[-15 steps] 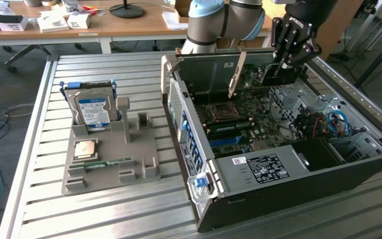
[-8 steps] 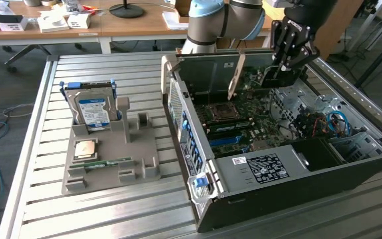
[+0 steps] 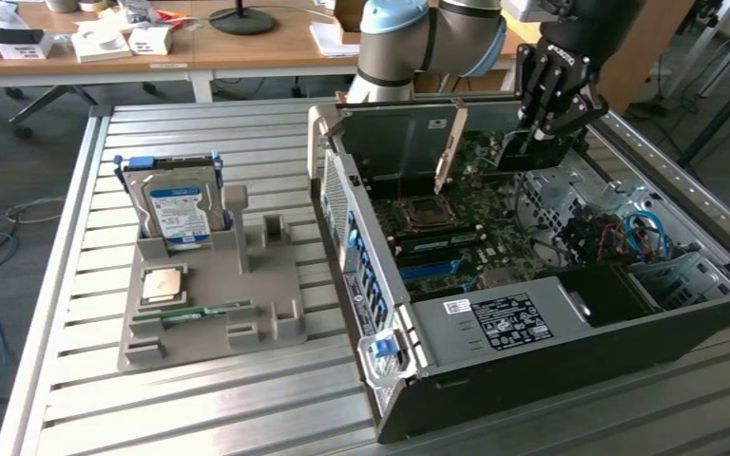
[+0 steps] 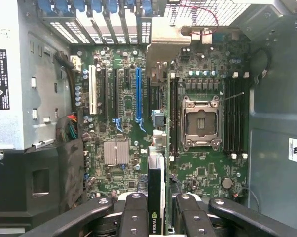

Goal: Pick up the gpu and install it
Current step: 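Insert the gpu into the slot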

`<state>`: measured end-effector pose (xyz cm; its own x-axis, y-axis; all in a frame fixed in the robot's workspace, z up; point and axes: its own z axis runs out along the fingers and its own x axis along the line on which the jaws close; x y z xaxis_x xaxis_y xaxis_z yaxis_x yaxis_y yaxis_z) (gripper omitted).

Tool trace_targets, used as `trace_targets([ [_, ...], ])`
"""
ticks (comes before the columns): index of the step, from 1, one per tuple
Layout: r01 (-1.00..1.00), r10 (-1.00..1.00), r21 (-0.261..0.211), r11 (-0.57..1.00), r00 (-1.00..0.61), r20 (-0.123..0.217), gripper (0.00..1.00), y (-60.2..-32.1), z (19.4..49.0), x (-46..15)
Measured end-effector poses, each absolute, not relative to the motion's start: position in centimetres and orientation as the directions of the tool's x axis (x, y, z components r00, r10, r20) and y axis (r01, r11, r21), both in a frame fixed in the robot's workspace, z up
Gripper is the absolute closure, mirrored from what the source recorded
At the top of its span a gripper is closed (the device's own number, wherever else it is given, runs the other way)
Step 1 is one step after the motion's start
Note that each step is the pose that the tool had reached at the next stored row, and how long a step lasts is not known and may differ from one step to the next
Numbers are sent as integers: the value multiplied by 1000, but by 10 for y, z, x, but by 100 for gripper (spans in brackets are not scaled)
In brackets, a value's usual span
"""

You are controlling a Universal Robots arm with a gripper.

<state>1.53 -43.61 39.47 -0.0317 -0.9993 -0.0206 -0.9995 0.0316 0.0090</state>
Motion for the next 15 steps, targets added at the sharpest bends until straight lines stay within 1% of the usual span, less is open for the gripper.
trace_targets([
  [15,-999,-999,9,32,-32,-21,74,-436,394,10],
])
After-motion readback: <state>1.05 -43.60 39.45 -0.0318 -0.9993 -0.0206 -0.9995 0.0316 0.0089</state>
